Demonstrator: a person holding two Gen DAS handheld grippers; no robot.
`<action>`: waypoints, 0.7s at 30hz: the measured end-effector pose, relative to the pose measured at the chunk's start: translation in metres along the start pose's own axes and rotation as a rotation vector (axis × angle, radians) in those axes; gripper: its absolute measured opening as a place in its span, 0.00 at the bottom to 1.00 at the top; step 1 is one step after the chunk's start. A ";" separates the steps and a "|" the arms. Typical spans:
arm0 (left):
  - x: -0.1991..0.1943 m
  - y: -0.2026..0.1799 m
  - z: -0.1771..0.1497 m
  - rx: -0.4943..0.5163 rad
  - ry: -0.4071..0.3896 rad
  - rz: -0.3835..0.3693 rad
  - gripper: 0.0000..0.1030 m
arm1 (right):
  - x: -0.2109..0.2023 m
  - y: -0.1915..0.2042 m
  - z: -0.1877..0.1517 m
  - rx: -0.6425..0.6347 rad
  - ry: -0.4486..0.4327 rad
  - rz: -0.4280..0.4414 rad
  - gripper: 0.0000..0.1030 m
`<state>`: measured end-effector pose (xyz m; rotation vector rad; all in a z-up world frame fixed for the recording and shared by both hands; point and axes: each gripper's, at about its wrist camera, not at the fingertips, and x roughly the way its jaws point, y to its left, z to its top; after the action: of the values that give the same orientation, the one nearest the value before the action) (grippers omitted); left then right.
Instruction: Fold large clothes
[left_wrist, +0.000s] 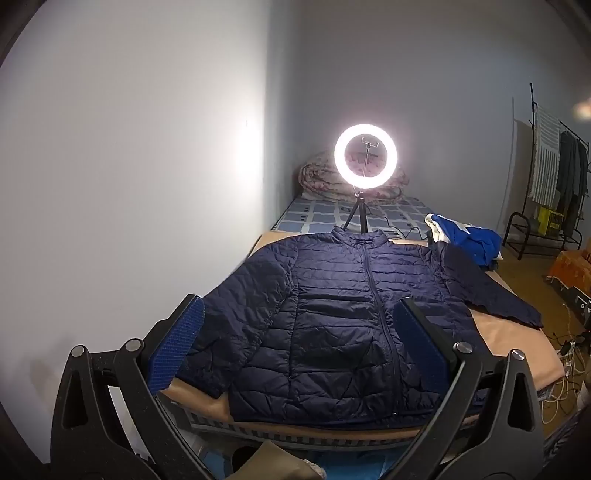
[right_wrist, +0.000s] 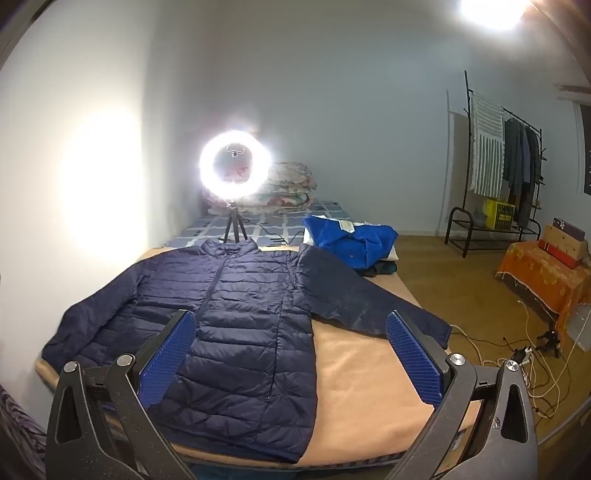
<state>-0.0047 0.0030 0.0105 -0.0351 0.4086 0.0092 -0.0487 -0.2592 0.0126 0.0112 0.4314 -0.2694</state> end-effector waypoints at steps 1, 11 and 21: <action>-0.001 -0.002 0.002 0.002 -0.001 -0.001 1.00 | 0.001 0.000 0.000 0.000 0.001 0.000 1.00; -0.008 -0.004 0.007 0.008 -0.028 0.012 1.00 | 0.003 0.003 0.002 -0.004 0.002 0.002 1.00; -0.009 -0.004 0.005 0.009 -0.035 0.012 1.00 | 0.003 0.005 0.004 -0.002 0.002 0.002 1.00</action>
<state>-0.0106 -0.0007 0.0187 -0.0237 0.3734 0.0194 -0.0434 -0.2555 0.0146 0.0104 0.4340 -0.2672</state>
